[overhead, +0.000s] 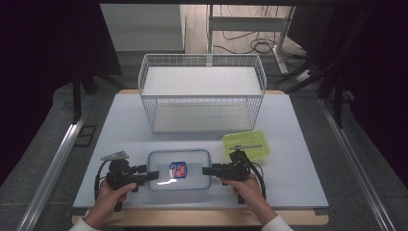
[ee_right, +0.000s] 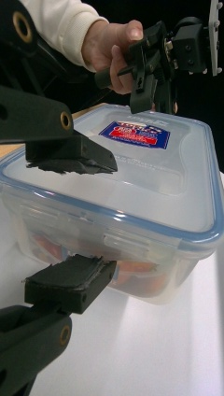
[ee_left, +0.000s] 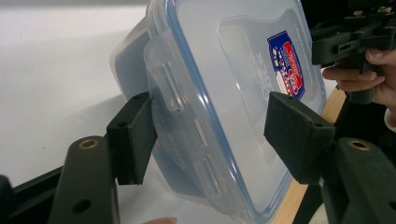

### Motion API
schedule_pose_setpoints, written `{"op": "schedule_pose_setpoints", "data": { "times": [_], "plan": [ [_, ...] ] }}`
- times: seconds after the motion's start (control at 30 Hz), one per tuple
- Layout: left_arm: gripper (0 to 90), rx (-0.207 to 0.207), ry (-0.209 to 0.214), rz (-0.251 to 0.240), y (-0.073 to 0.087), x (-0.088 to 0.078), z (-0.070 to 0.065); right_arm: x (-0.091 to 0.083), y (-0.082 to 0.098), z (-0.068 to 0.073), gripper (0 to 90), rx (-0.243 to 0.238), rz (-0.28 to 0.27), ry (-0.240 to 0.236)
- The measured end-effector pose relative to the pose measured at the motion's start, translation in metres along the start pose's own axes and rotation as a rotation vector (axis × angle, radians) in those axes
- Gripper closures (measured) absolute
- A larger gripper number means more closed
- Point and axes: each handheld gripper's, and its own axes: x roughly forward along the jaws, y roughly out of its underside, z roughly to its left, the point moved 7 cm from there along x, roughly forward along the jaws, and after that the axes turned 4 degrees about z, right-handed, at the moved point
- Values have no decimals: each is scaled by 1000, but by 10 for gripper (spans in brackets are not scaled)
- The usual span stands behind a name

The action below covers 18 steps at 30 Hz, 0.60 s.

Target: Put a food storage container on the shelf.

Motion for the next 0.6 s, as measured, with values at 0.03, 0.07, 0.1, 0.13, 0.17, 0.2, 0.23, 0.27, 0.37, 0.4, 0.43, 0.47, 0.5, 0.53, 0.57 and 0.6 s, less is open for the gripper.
{"op": "schedule_pose_setpoints", "data": {
  "times": [0.03,0.07,0.1,0.13,0.17,0.2,0.23,0.27,0.37,0.4,0.43,0.47,0.5,0.53,0.57,0.6],
  "plan": [
    [360,0,0,-1,0,0,0,0,0,0,481,-2,1,1],
    [363,1,0,-3,0,-1,-1,0,0,1,482,-3,3,2],
    [367,1,-1,-6,0,-1,-1,-1,1,1,482,-8,3,5],
    [371,2,-1,-9,1,-1,-1,-1,1,2,483,-15,1,8],
    [375,5,-2,-12,1,-2,-2,-1,1,3,484,-19,3,11],
    [379,9,-5,-14,1,-2,-2,-2,2,3,486,-22,1,12],
    [383,7,-9,-15,2,-3,-3,-2,2,3,489,-28,0,14],
    [386,10,-12,-20,2,-3,-4,-2,2,4,491,-27,-5,16],
    [408,4,-11,-32,1,-5,-5,-3,2,5,497,-32,-13,18],
    [417,7,-15,-35,1,-6,-5,-3,2,6,503,-33,-13,21],
    [418,16,-23,-39,1,-6,-6,-4,2,6,505,-37,-16,24],
    [417,27,-36,-41,1,-6,-7,-4,2,7,510,-41,-18,29],
    [416,38,-48,-46,0,-6,-9,-4,2,7,513,-42,-24,31],
    [416,53,-61,-48,0,-6,-10,-5,2,7,515,-37,-26,32],
    [416,64,-71,-51,-1,-6,-11,-5,2,7,516,-42,-32,36],
    [416,68,-78,-51,-1,-6,-12,-6,2,8,517,-45,-37,40]
  ]
}}
